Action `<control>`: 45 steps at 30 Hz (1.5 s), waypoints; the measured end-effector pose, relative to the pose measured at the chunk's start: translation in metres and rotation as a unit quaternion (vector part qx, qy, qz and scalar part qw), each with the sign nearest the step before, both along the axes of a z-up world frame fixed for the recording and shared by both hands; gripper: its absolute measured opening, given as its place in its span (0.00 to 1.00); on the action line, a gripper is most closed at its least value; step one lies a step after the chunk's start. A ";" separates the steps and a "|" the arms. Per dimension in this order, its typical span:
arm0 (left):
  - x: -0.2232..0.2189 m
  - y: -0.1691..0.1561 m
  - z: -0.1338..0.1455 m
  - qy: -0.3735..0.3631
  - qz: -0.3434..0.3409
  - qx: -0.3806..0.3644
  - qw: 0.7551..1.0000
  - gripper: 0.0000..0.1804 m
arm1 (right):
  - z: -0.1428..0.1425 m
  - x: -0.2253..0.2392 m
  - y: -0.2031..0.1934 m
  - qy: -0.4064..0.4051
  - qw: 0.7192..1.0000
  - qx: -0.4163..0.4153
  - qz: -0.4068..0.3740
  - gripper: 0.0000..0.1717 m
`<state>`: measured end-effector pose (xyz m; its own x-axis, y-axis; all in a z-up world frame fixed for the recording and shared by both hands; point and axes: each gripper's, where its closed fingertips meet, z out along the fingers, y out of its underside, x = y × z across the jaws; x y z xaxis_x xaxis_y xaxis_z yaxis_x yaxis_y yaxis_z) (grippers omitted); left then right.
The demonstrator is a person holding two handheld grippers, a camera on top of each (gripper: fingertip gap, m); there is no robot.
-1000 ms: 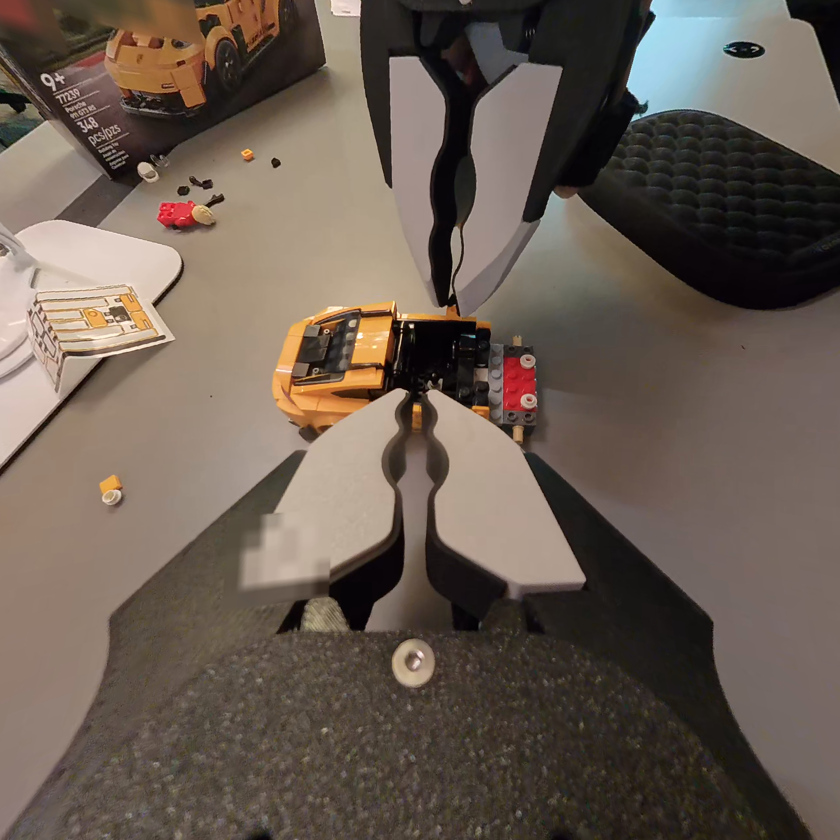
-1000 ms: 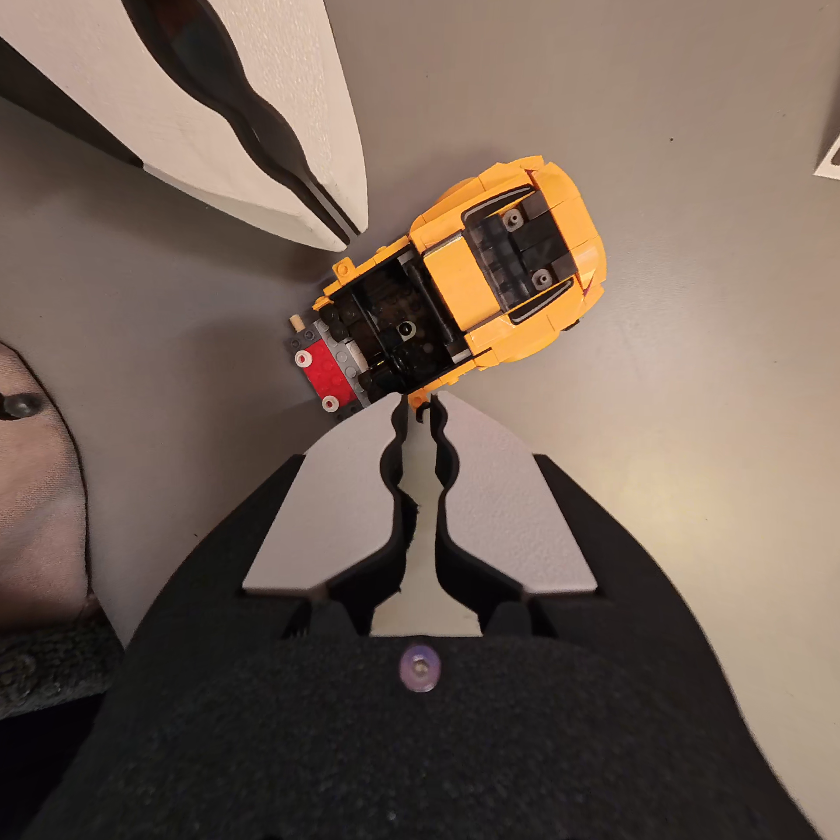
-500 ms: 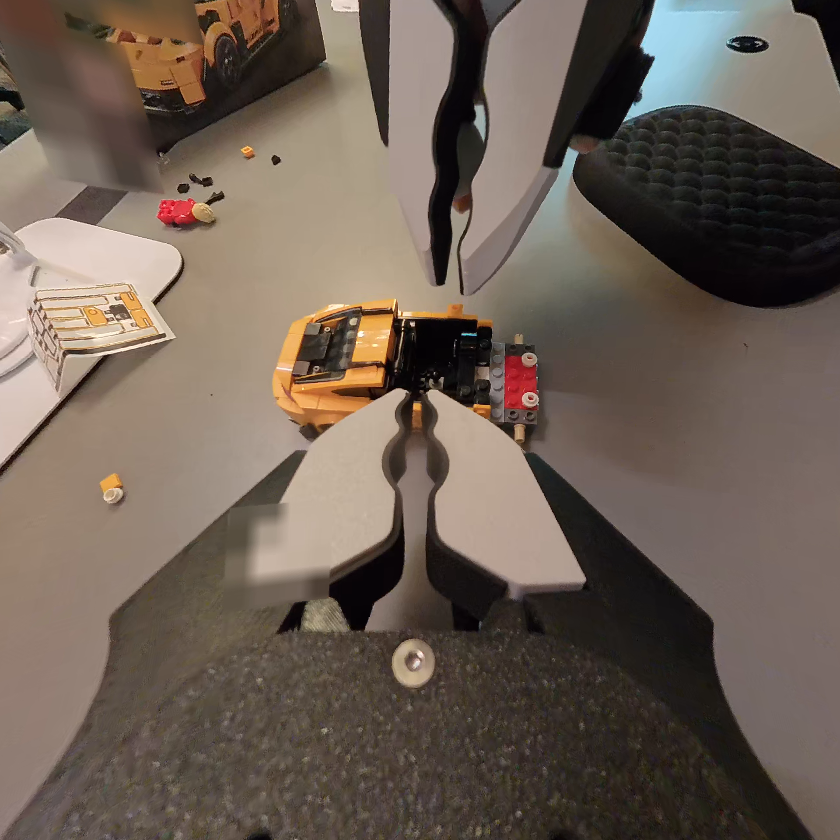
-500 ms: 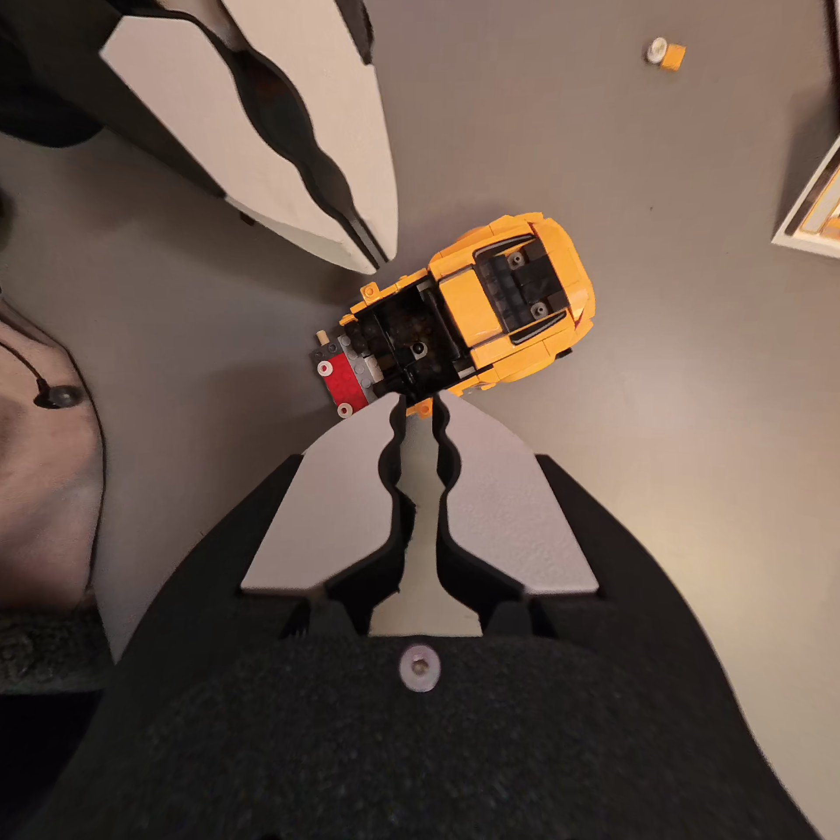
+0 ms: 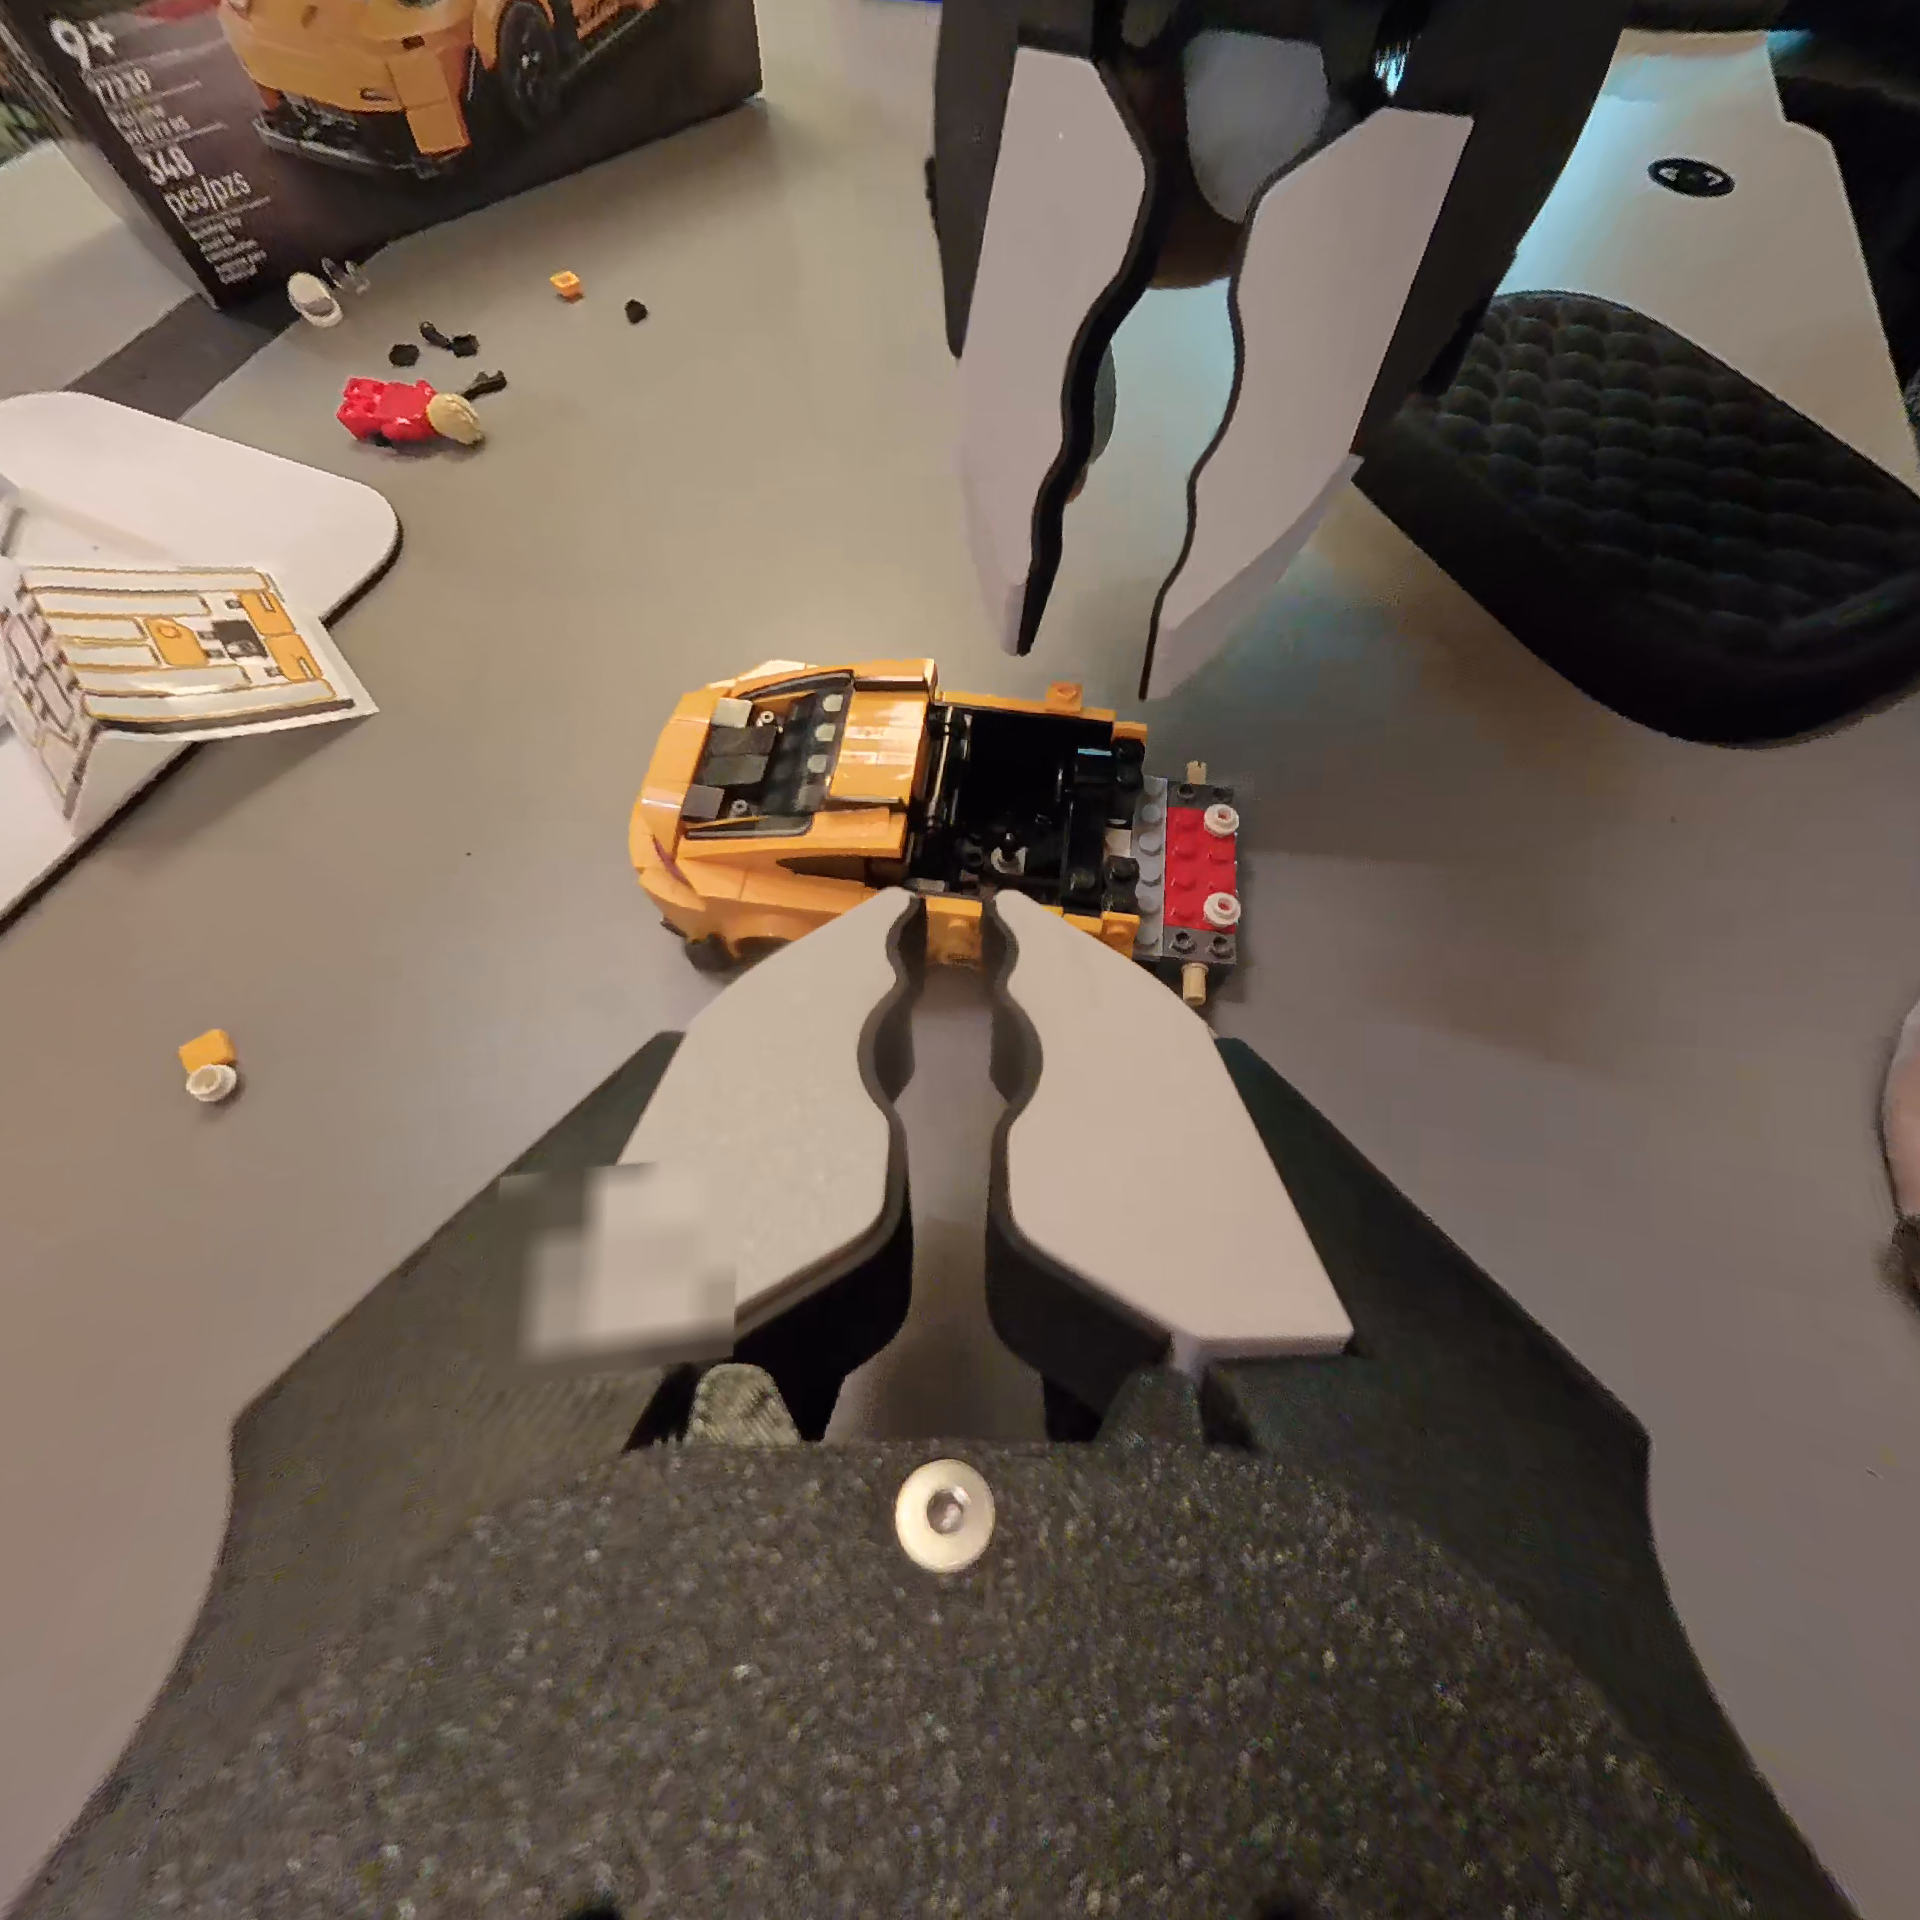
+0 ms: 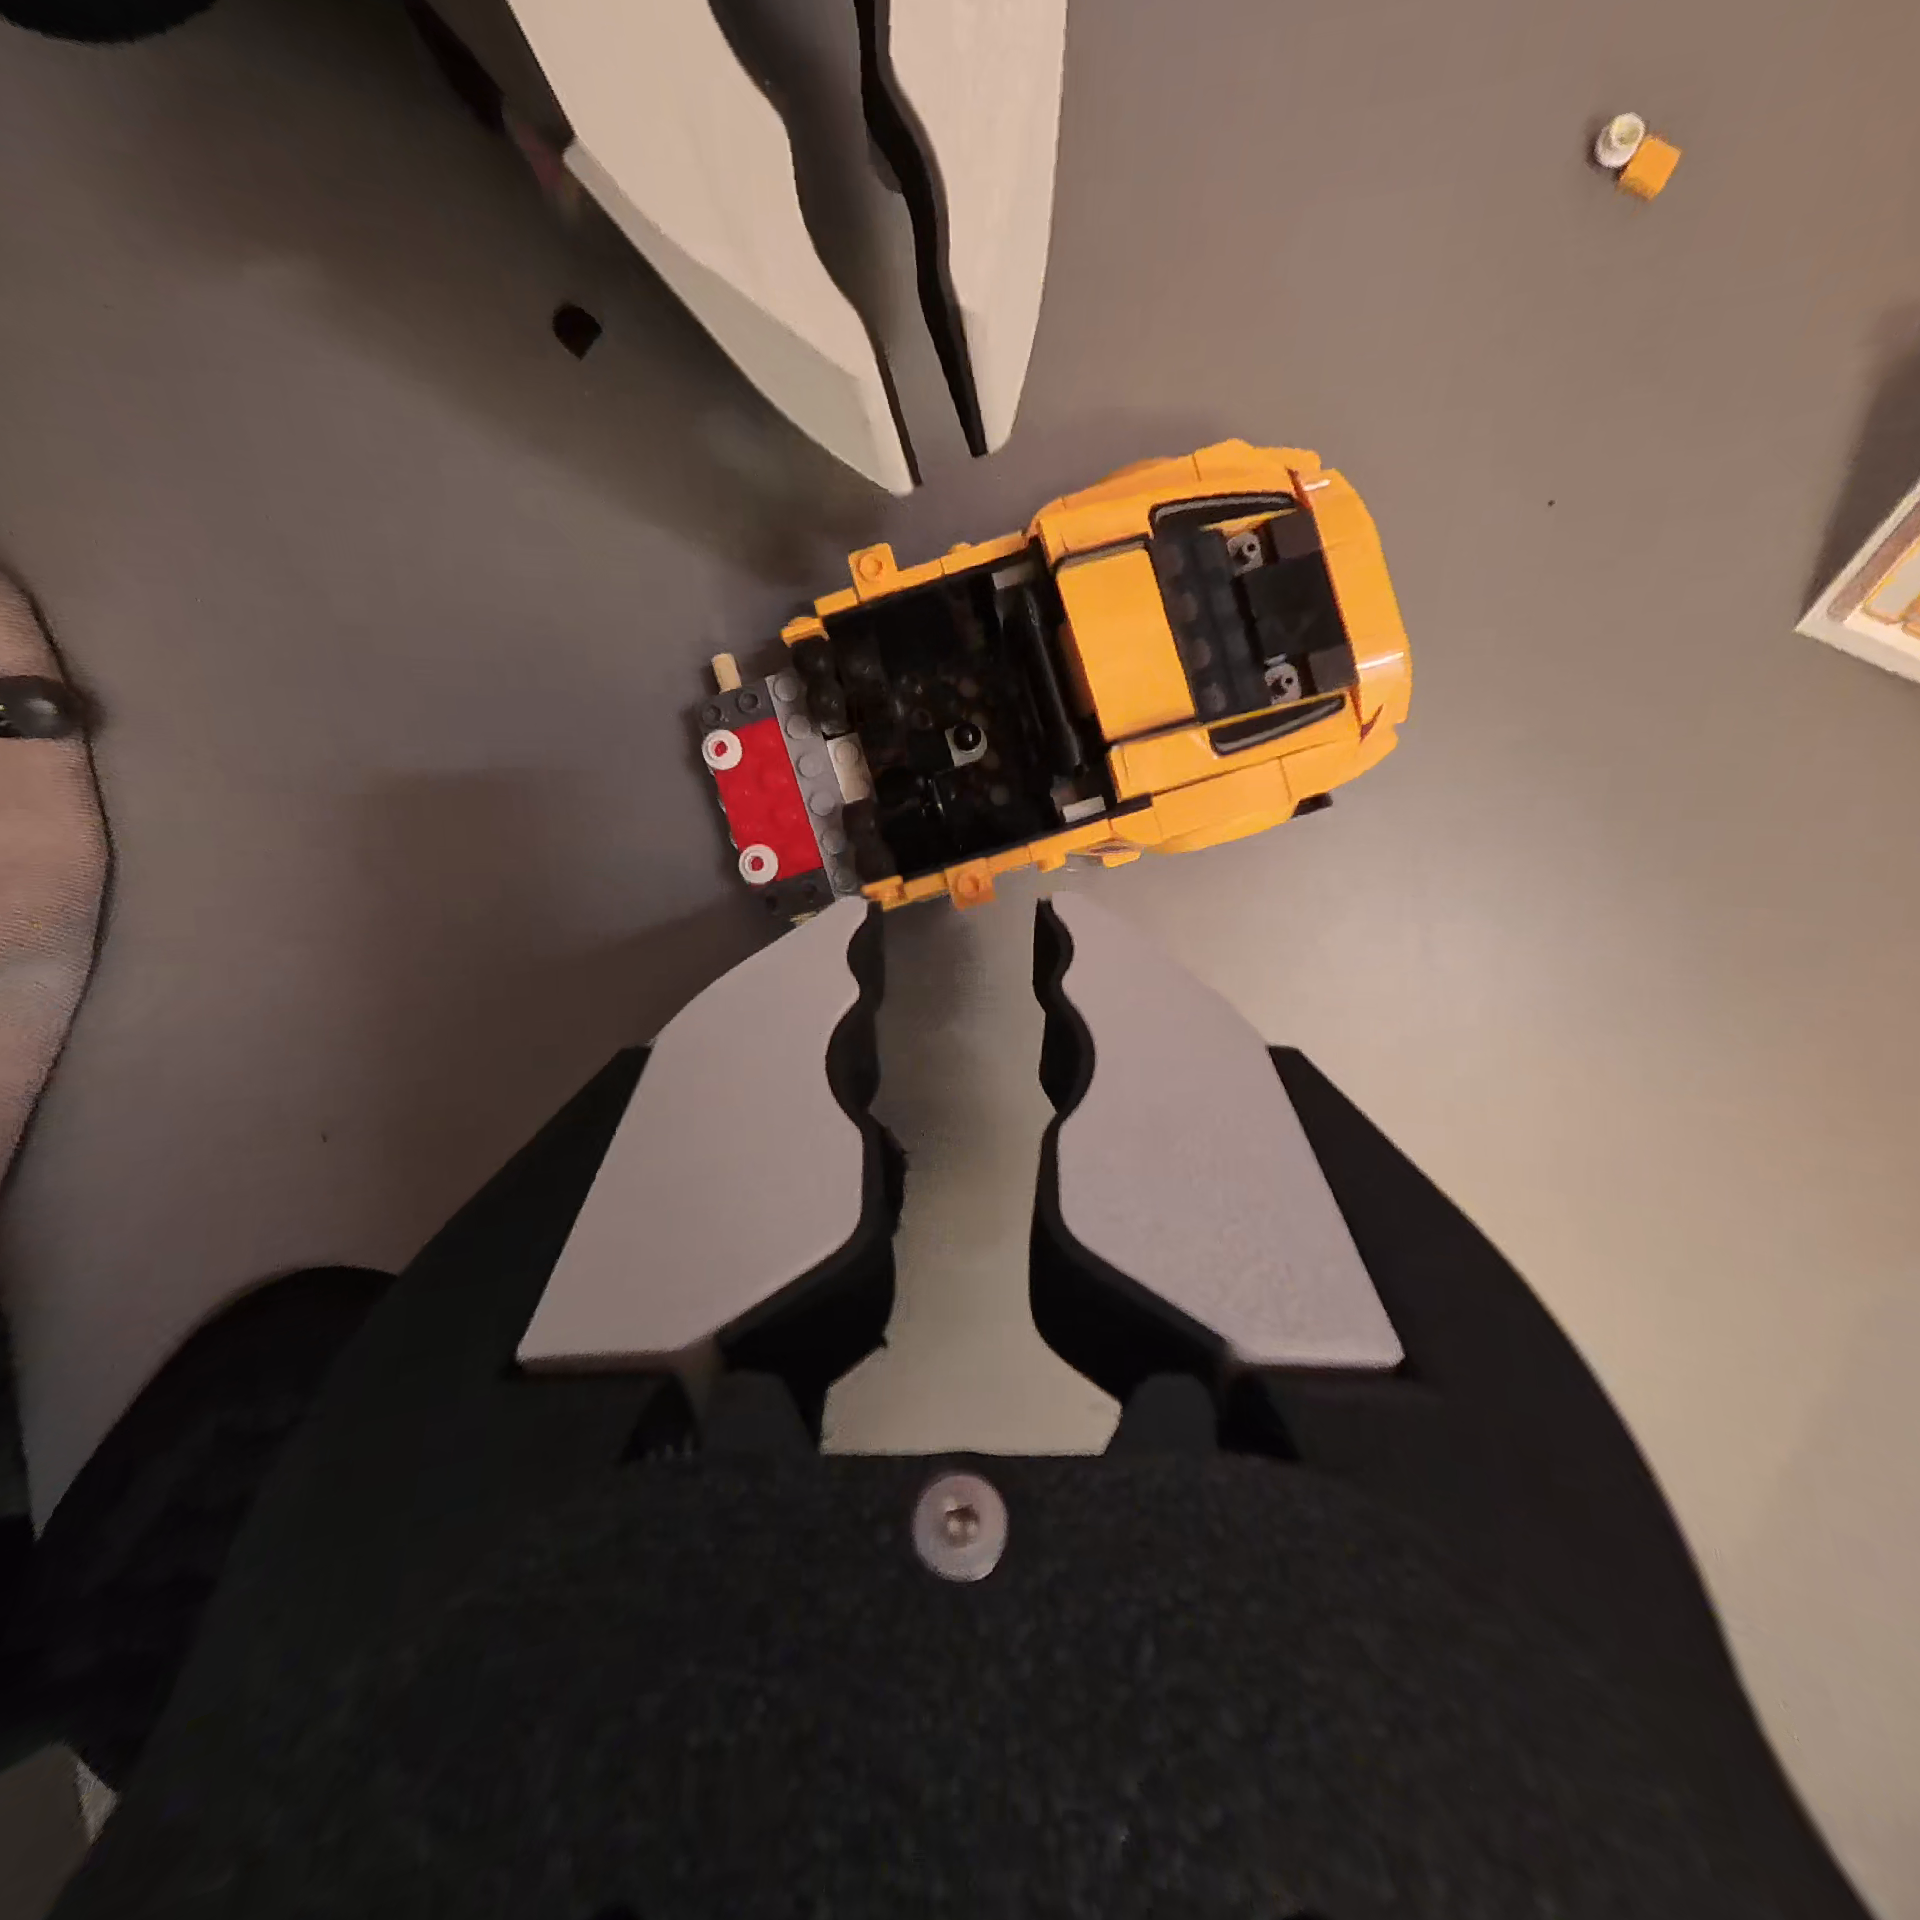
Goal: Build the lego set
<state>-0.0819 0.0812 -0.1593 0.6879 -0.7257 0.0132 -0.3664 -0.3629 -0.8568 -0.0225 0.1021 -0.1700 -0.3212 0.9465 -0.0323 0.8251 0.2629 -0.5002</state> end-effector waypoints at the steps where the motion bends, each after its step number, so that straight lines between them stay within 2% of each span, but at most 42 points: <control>1: 0.000 -0.001 -0.002 -0.004 -0.001 -0.010 1.000 0.05 | -0.002 0.001 0.001 0.008 1.000 -0.014 -0.009 0.16; 7: 0.008 -0.007 -0.013 -0.023 -0.018 -0.064 0.998 0.09 | -0.010 0.001 -0.006 0.043 0.985 -0.152 -0.068 0.15; 13: 0.011 -0.006 -0.013 -0.060 -0.015 -0.090 0.994 0.06 | -0.001 -0.002 -0.008 0.068 0.967 -0.222 -0.109 0.14; 19: 0.013 -0.008 -0.017 -0.060 -0.019 -0.100 0.993 0.07 | 0.013 -0.006 -0.004 0.100 0.970 -0.191 -0.112 0.11; 25: 0.019 -0.010 -0.029 -0.013 -0.022 -0.105 0.994 0.06 | 0.034 -0.018 -0.019 0.109 0.981 -0.141 -0.075 0.09; 30: 0.012 -0.011 -0.033 0.005 -0.007 -0.126 0.992 0.07 | 0.035 -0.032 -0.029 0.096 0.989 -0.100 -0.047 0.09; 34: -0.005 -0.031 -0.037 0.035 -0.041 -0.178 0.983 0.08 | 0.032 -0.040 -0.036 0.085 0.993 -0.078 -0.028 0.09; 38: -0.022 -0.030 -0.032 0.042 -0.030 -0.170 0.984 0.08 | 0.032 -0.044 -0.039 0.085 0.994 -0.069 -0.013 0.10; 42: -0.035 -0.019 -0.021 0.023 0.007 -0.145 0.989 0.13 | 0.041 -0.040 -0.032 0.114 0.988 -0.099 -0.033 0.15; 45: -0.036 -0.010 -0.016 0.007 0.031 -0.127 0.991 0.19 | 0.043 -0.031 -0.021 0.121 0.977 -0.143 -0.106 0.28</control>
